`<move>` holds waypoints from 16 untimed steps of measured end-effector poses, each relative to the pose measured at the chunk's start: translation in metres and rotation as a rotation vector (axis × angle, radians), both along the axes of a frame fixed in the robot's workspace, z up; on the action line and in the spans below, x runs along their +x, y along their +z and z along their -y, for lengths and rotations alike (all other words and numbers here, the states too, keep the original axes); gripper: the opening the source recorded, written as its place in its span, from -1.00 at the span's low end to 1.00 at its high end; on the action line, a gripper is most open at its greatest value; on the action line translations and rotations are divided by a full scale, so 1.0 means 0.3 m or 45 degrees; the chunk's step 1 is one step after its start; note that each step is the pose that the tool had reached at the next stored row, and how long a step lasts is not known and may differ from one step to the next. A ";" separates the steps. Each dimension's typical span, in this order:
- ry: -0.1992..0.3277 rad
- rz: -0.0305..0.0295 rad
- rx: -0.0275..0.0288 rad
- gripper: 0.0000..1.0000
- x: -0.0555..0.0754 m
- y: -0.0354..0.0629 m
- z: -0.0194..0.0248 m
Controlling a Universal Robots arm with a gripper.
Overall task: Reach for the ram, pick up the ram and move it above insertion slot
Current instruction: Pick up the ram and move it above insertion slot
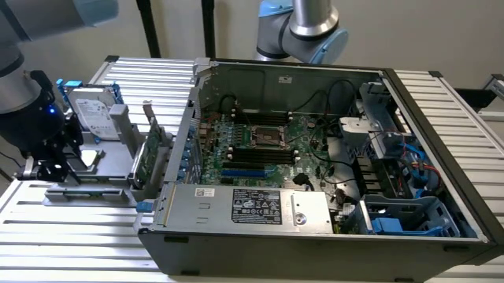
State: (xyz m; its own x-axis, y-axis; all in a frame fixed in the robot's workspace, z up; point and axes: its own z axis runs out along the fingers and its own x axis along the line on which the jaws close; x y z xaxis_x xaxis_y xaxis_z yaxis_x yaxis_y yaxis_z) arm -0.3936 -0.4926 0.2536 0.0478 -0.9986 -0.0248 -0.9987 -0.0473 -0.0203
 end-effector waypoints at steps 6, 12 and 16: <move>0.000 0.0000 0.0000 -0.26 0.000 -0.037 0.001; 0.000 -0.0001 -0.0001 -0.26 0.000 -0.073 0.002; 0.000 -0.0002 -0.0001 -0.26 0.000 -0.097 0.002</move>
State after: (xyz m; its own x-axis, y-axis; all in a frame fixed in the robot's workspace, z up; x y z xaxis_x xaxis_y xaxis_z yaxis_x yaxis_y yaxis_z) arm -0.3936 -0.4934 0.2246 0.0478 -0.9986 -0.0247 -0.9987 -0.0473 -0.0201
